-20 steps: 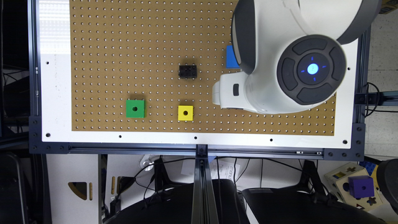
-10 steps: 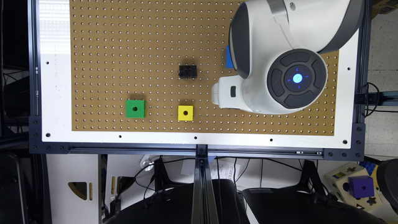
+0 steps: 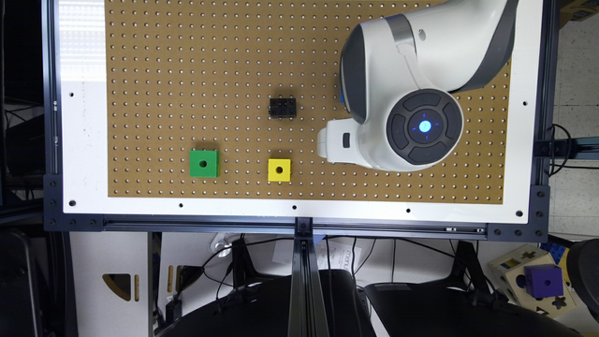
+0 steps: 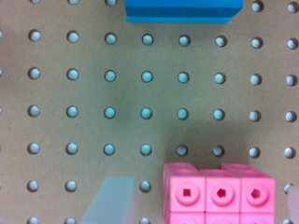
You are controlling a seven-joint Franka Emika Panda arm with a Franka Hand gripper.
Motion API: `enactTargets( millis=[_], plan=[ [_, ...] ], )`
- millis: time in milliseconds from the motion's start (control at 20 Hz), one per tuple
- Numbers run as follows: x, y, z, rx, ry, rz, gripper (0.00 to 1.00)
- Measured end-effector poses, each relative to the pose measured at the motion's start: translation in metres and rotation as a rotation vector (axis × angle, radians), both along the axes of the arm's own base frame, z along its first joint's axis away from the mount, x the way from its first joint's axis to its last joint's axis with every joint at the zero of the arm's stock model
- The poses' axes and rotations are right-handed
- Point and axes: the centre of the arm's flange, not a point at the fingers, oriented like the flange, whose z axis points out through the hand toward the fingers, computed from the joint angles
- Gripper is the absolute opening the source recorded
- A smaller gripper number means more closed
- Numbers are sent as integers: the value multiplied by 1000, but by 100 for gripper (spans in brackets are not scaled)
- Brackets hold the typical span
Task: Pick up pink block.
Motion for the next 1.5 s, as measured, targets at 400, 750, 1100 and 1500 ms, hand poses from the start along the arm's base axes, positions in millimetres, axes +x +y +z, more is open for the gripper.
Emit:
enactTargets(
  millis=[400,750,1100,1500],
  plan=[
    [7,7,-12,11,-19,6,100],
    [9,11,-31,14,-15,8,100],
    [13,12,-37,16,-21,8,0],
    [13,10,-37,14,-17,5,0]
  ],
)
